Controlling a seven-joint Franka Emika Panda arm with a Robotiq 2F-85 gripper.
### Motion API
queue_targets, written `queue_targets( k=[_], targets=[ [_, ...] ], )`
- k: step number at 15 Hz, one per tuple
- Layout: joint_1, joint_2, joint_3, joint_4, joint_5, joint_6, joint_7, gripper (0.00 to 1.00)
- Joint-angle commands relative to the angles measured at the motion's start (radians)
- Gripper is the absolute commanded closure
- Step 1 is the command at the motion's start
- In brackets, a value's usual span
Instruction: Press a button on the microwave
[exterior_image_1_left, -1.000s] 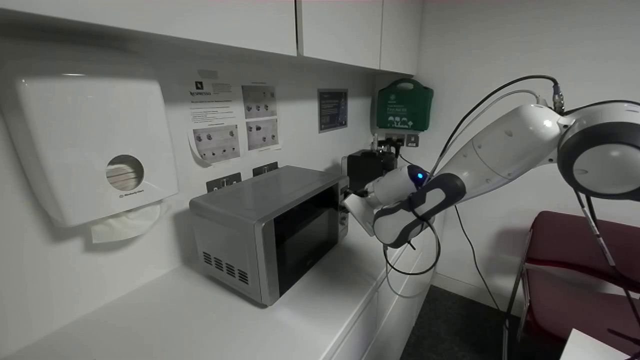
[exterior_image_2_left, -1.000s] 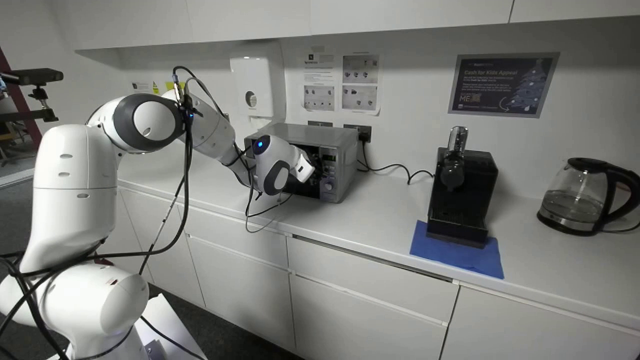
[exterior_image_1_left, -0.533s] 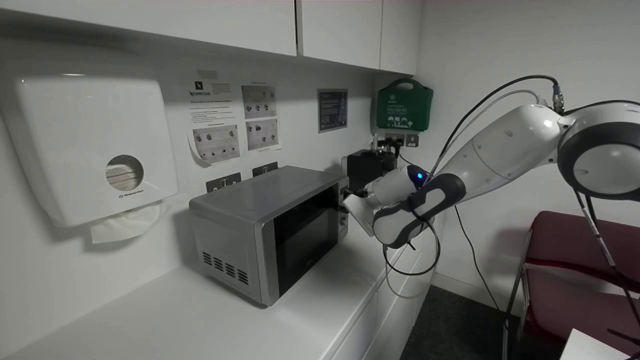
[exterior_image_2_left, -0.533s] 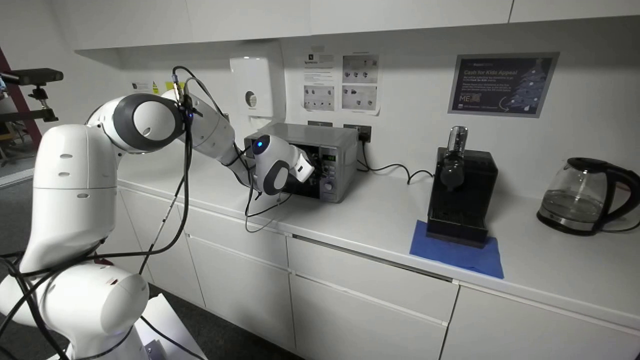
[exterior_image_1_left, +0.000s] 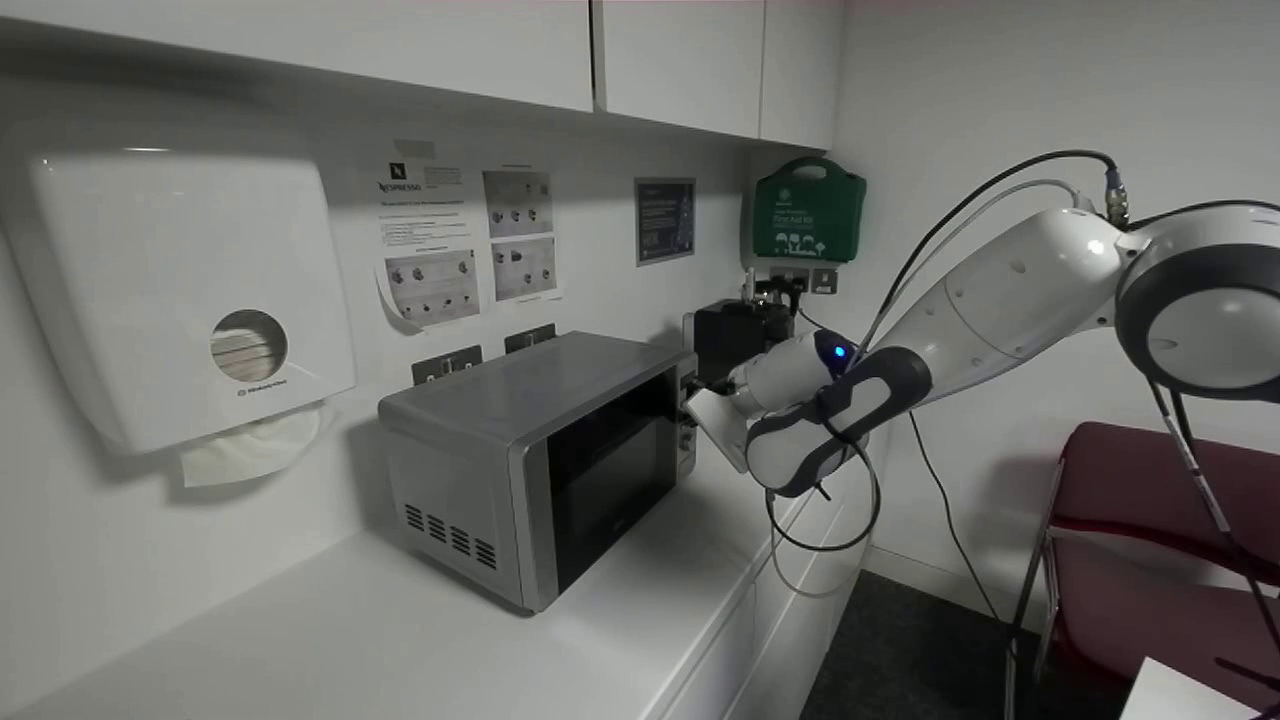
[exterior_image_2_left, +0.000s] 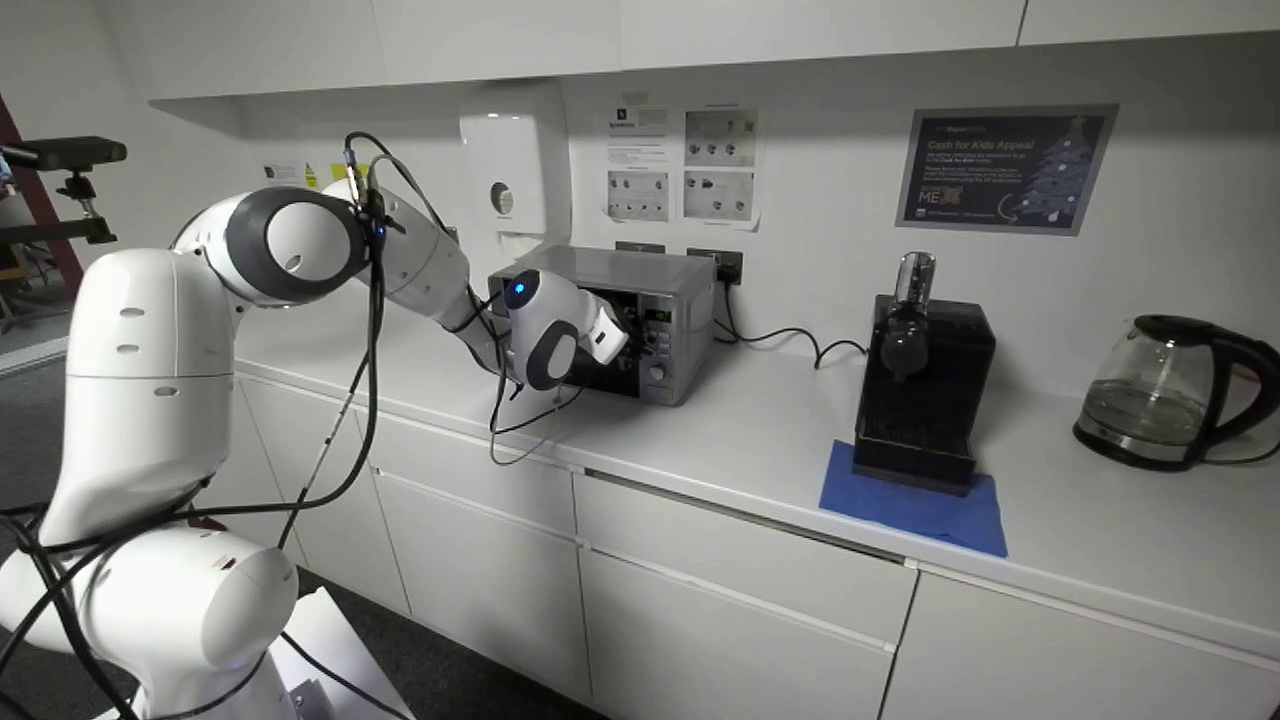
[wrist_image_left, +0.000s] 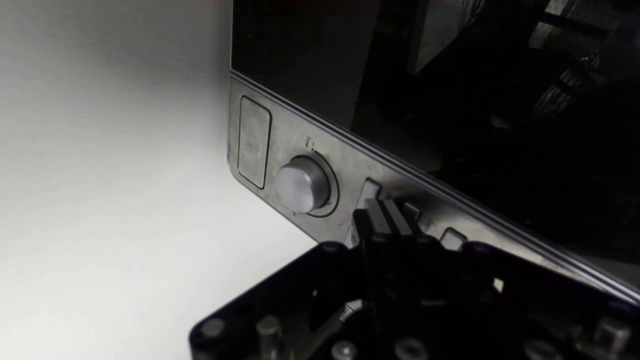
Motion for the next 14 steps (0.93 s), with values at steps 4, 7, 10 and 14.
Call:
queue_targets(
  k=[4,7,10,14],
  targets=[
    [0.029,-0.033,-0.012,0.008,-0.01,0.0,-0.02,1.0],
    [0.031,-0.043,-0.012,0.005,-0.013,0.003,-0.022,1.0],
    [0.033,-0.048,-0.01,0.004,-0.013,0.001,-0.021,1.0],
    [0.037,-0.049,-0.012,0.004,-0.012,-0.001,-0.02,1.0]
  ],
)
